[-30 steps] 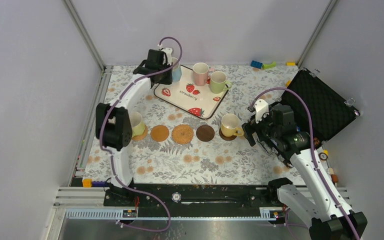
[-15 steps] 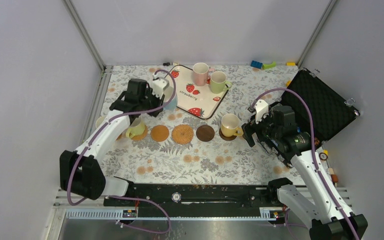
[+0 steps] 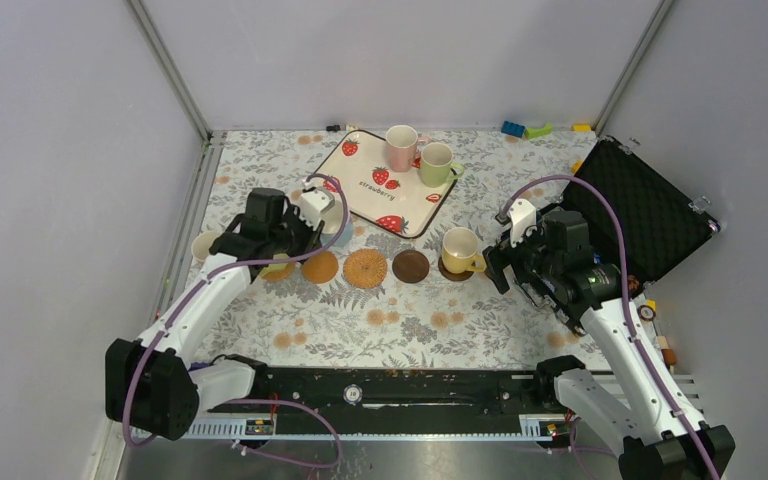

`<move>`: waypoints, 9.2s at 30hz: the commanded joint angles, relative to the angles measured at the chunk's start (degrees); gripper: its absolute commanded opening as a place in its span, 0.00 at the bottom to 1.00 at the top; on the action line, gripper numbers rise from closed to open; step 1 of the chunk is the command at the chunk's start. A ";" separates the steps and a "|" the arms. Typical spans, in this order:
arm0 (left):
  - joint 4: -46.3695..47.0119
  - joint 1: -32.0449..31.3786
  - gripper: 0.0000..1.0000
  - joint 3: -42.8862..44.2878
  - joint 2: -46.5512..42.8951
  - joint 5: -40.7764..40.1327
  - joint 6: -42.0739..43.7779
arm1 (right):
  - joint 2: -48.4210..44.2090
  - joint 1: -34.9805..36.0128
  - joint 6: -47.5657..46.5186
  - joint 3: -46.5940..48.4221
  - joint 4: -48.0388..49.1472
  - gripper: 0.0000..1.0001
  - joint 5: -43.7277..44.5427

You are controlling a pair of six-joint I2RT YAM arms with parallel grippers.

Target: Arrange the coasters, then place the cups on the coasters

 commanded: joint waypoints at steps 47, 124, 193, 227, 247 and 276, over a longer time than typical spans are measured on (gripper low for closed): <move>5.37 5.33 0.00 -3.59 -3.67 3.27 6.86 | -0.60 0.21 0.82 0.20 0.91 0.99 -0.53; 6.11 7.79 0.00 -12.30 -7.06 1.83 10.37 | 0.11 0.26 0.76 0.21 1.03 0.99 -0.27; -10.11 9.55 0.99 2.38 -25.04 -6.80 -1.59 | 7.23 0.21 -0.94 16.79 -0.74 1.00 9.14; -3.80 11.84 0.99 -10.20 -34.19 -2.10 -2.89 | 88.83 0.21 2.41 93.07 -20.11 0.94 -2.86; -3.93 12.42 0.99 -10.16 -34.30 -1.69 -2.76 | 90.53 0.21 2.65 91.57 -21.27 0.92 -6.97; -3.67 12.63 0.99 -10.47 -33.68 -1.30 -2.59 | 94.26 0.30 8.02 96.88 -21.42 0.86 -2.56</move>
